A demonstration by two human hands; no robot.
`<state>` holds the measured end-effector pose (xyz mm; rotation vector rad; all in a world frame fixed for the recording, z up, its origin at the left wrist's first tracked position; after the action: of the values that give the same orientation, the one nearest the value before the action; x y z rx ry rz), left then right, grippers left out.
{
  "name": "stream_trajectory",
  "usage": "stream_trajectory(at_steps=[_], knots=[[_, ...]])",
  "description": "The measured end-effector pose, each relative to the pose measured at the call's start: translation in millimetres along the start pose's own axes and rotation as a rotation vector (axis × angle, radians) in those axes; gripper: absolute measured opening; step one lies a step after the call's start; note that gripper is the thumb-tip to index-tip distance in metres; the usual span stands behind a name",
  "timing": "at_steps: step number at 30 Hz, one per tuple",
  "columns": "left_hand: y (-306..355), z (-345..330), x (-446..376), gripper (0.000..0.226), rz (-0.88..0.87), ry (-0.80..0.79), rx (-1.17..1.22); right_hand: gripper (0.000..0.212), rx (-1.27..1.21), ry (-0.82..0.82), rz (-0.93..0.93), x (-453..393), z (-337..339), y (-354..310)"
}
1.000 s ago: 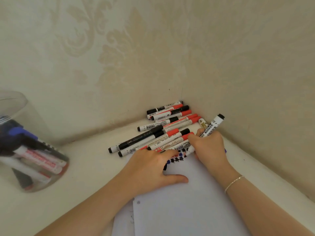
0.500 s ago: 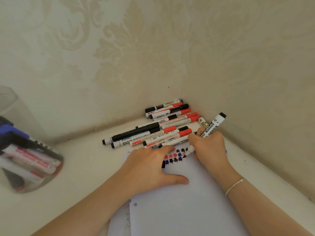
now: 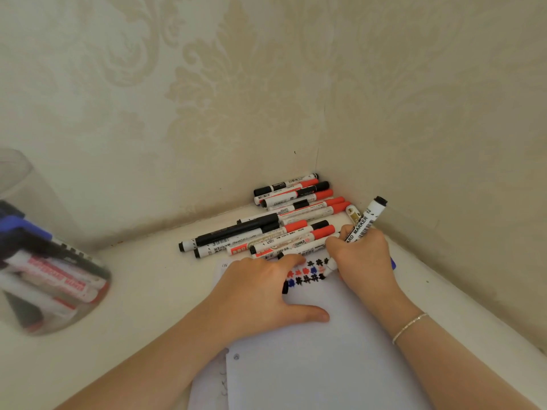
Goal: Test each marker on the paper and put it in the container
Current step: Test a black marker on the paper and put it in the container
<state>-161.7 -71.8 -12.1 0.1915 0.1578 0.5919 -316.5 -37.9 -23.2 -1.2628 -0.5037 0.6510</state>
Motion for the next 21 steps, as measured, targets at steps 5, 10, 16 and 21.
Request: stream_trajectory(at_steps=[5,10,16,21], knots=[[-1.2,-1.6,-0.8,0.089,0.006,-0.016,-0.023,0.027,-0.037,0.020,-0.015,-1.4,2.2,3.0],[-2.0,-2.1,0.5,0.085,0.009,0.006,-0.020,0.029,-0.055,-0.022,-0.028,0.0,-0.8,1.3],[-8.4,7.1,3.1,0.042,0.023,0.175,0.242,0.018,-0.566,-0.321,-0.003,10.5,-13.1,-19.2],[-9.7,8.0,2.6,0.019,-0.001,0.186,0.434,0.022,-0.780,-0.555,-0.096,24.5,-35.7,-25.6]])
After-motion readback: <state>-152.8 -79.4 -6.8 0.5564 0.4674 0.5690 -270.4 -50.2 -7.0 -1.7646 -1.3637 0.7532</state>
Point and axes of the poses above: each hand's wrist, its own x-axis away from the middle knuckle, its own z-axis out of the back of the hand, y = z × x, the point moved 10 cm from there along -x, towards the middle knuckle, and after that the axes turned 5 degrees about -z, right-handed, at the moved point
